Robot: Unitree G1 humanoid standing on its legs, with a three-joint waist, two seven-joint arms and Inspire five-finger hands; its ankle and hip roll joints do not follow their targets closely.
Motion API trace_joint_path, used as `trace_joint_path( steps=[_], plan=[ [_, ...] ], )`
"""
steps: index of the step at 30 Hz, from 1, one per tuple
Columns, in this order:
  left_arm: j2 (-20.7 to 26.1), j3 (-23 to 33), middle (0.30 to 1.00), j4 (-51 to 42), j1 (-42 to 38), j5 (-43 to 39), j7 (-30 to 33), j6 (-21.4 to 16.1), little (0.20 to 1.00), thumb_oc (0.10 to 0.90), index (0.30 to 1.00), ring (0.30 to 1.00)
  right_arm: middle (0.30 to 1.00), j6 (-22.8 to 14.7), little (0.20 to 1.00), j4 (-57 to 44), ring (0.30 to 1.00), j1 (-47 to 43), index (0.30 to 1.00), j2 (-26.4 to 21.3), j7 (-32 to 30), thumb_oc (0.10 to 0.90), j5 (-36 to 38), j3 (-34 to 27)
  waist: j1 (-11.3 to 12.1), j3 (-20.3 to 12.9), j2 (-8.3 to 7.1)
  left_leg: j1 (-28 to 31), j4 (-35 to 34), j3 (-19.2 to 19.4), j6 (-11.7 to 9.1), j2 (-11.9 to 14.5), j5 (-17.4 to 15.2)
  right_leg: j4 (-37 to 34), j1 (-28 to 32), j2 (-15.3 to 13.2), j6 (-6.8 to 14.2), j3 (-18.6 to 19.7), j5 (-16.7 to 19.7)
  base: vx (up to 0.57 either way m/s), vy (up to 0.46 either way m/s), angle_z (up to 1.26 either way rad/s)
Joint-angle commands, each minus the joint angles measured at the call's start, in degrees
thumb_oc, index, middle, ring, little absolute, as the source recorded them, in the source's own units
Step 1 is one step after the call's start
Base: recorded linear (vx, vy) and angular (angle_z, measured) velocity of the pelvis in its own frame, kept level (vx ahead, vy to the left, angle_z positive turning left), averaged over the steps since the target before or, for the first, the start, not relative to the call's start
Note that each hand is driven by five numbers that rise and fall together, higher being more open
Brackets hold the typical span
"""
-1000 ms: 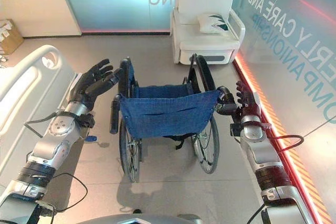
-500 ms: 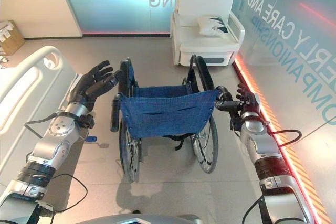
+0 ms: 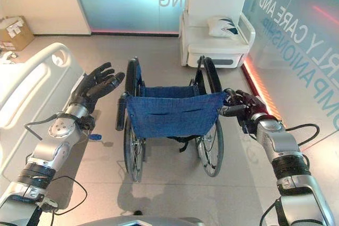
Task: Push the wheelchair next to the bed
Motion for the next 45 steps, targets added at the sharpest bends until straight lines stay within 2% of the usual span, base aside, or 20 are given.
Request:
trace_joint_path(
  steps=[1, 7, 8, 9, 10, 11, 19, 24, 37, 43, 45],
  plan=[
    [4.4, 1.0, 0.900, 0.3, -8.4, -0.6, -0.1, -6.1, 0.900, 0.800, 0.900, 0.900, 0.900, -2.8, 0.900, -3.2, 0.900, -8.6, 0.900, -5.7, 4.5, 0.800, 3.7, 0.9, 1.2, -3.3, -1.63, 0.9, 0.2, 2.6, -1.1, -2.3, -5.8, 3.0, -3.8, 0.4, 0.5, -2.3, 0.2, 0.00, 0.000, 0.00],
    [4.8, 1.8, 0.900, 1.2, -7.7, -0.7, -0.4, -7.0, 0.900, 0.800, 0.900, 0.900, 0.900, -4.4, 0.900, -5.9, 0.900, -8.4, 0.900, -7.9, 7.2, 0.800, 4.0, -0.4, 0.7, -3.5, -1.79, 0.8, 0.2, 2.7, -1.0, -2.4, -5.8, 2.9, -4.0, 0.5, 0.6, -1.8, 0.3, 0.00, 0.000, 0.00],
    [4.8, 1.9, 0.900, 1.3, -7.7, -0.8, -0.4, -7.1, 0.900, 0.800, 0.900, 0.900, 0.811, -4.6, 0.811, -6.1, 0.811, -8.4, 0.811, -7.9, 7.3, 0.740, 4.1, -0.4, 0.7, -3.5, -1.79, 0.8, 0.2, 2.8, -1.0, -2.4, -5.8, 2.8, -4.0, 0.5, 0.6, -1.8, 0.3, 0.00, 0.000, 0.00],
    [4.7, 1.8, 0.900, 1.6, -7.7, -0.9, -0.4, -7.4, 0.900, 0.800, 0.900, 0.900, 0.507, -5.2, 0.507, -6.3, 0.507, -8.4, 0.507, -7.8, 7.3, 0.538, 4.4, -0.4, 0.6, -3.6, -1.79, 0.8, 0.2, 2.8, -1.0, -2.4, -5.9, 2.8, -4.0, 0.5, 0.6, -1.7, 0.3, 0.00, 0.000, 0.00],
    [4.5, 1.9, 0.900, 1.8, -7.6, -0.8, -0.4, -7.5, 0.900, 0.800, 0.900, 0.900, 0.342, -5.6, 0.342, -6.8, 0.342, -8.3, 0.342, -7.7, 7.1, 0.428, 4.6, -0.6, 0.6, -3.6, -1.81, 0.9, 0.2, 2.8, -1.0, -2.4, -5.9, 2.7, -4.0, 0.5, 0.6, -1.7, 0.3, 0.00, 0.000, 0.00],
    [4.5, 2.0, 0.900, 1.8, -7.5, -0.8, -0.4, -7.4, 0.900, 0.800, 0.900, 0.900, 0.300, -6.2, 0.300, -7.5, 0.300, -8.1, 0.300, -7.6, 7.2, 0.400, 5.3, -0.9, 0.5, -3.7, -1.80, 0.8, 0.2, 2.8, -1.0, -2.4, -5.9, 2.6, -4.0, 0.5, 0.7, -1.6, 0.3, 0.00, 0.000, 0.00],
    [4.1, 2.4, 0.900, 2.3, -6.4, -0.4, -0.2, -7.5, 0.900, 0.800, 0.900, 0.900, 0.300, -7.9, 0.300, -10.3, 0.300, -6.3, 0.300, -5.4, 5.5, 0.400, 7.3, -2.4, 0.6, -3.8, -1.66, 0.8, 0.2, 3.0, -0.9, -2.4, -6.1, 2.6, -4.0, 0.6, 0.7, -1.6, 0.2, 0.00, -0.002, -0.01],
    [3.5, 2.6, 0.900, 2.7, -5.4, -1.6, 0.6, -4.4, 0.900, 0.800, 0.900, 0.900, 0.300, -8.3, 0.300, -11.2, 0.300, -5.3, 0.300, -4.0, 4.5, 0.400, 7.7, -2.9, 0.7, -3.5, -1.55, 0.9, 0.2, 3.0, -0.8, -2.5, -6.1, 2.4, -3.9, 0.6, 0.8, -1.8, 0.3, 0.00, -0.003, -0.01],
    [3.7, 4.8, 0.900, -2.3, -2.9, -10.7, -0.1, -0.6, 0.900, 0.800, 0.900, 0.900, 0.300, -8.6, 0.300, -12.4, 0.300, -3.3, 0.300, -3.2, 3.7, 0.400, 7.4, -2.4, 1.4, -3.0, -1.22, 0.6, 0.2, 2.5, -1.0, -2.5, -5.8, 2.0, -3.7, 0.6, 0.8, -2.4, 0.3, 0.00, 0.000, 0.00],
    [5.7, 6.9, 0.900, -6.3, -1.8, -15.4, -2.8, 4.9, 0.900, 0.800, 0.900, 0.900, 0.300, -8.1, 0.300, -13.0, 0.300, -2.5, 0.300, -3.5, 3.1, 0.400, 7.4, -2.6, 2.0, -2.8, -1.02, 0.5, 0.2, 2.2, -1.1, -2.5, -5.6, 1.8, -3.6, 0.6, 0.8, -2.9, 0.3, 0.00, 0.000, 0.00],
    [7.2, 7.4, 0.900, -8.0, -1.5, -17.6, -5.4, 7.6, 0.900, 0.800, 0.900, 0.900, 0.300, -7.3, 0.300, -13.2, 0.300, -2.5, 0.300, -3.9, 2.9, 0.400, 7.6, -2.4, 2.2, -2.7, -0.79, 0.4, 0.2, 2.2, -1.2, -2.4, -5.4, 1.7, -3.6, 0.6, 0.8, -3.0, 0.3, 0.00, 0.000, 0.00]
  ],
)
